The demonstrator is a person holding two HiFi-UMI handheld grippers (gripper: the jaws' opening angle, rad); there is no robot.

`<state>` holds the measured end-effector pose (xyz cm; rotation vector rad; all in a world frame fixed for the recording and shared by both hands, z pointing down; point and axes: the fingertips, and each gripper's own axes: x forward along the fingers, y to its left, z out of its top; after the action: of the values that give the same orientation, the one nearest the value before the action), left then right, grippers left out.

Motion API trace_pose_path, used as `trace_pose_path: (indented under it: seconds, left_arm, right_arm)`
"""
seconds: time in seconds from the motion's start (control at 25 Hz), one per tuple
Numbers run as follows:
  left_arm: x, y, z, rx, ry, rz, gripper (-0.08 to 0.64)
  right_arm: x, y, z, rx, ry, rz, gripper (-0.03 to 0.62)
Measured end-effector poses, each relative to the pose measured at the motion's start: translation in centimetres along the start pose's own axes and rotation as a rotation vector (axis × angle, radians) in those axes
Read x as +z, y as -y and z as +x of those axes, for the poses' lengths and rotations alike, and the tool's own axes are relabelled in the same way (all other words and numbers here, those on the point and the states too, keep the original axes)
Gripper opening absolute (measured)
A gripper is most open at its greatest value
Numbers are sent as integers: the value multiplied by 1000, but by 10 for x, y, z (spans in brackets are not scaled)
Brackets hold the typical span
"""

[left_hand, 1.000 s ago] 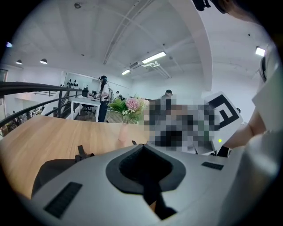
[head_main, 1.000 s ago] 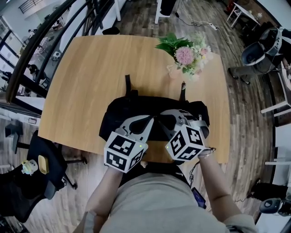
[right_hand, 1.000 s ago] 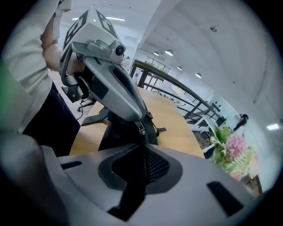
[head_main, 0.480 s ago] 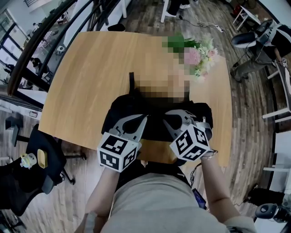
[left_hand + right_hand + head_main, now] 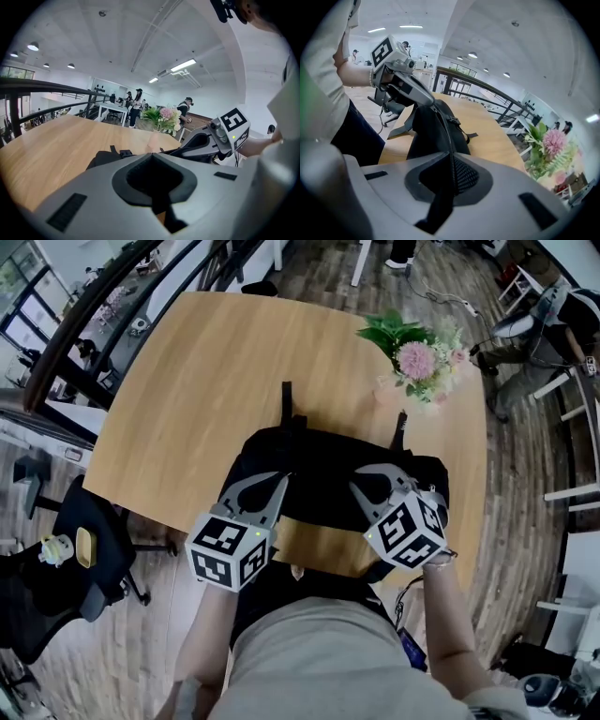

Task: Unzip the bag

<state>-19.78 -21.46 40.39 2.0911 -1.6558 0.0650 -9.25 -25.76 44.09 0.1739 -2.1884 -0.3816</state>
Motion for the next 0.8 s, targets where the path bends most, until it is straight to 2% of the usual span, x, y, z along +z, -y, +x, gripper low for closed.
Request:
trace_pose_path:
  seconds: [0.24,0.52,0.68,0.8]
  left_arm:
    - [-2,-11,-9,44,4,6,18]
    - [-2,-48,-31,162,1,35,17]
    - [-4,-58,-38,151,4,-3,20]
    - [-4,-55,-36,152,0,10,20]
  right_arm:
    - [1,-1,2,3,-8,2,26]
    - [-1,2,2,-8,-13,21,26]
    - [1,0,4,-10,-12,29,26]
    - [1,2,4,-26,-15,27,26]
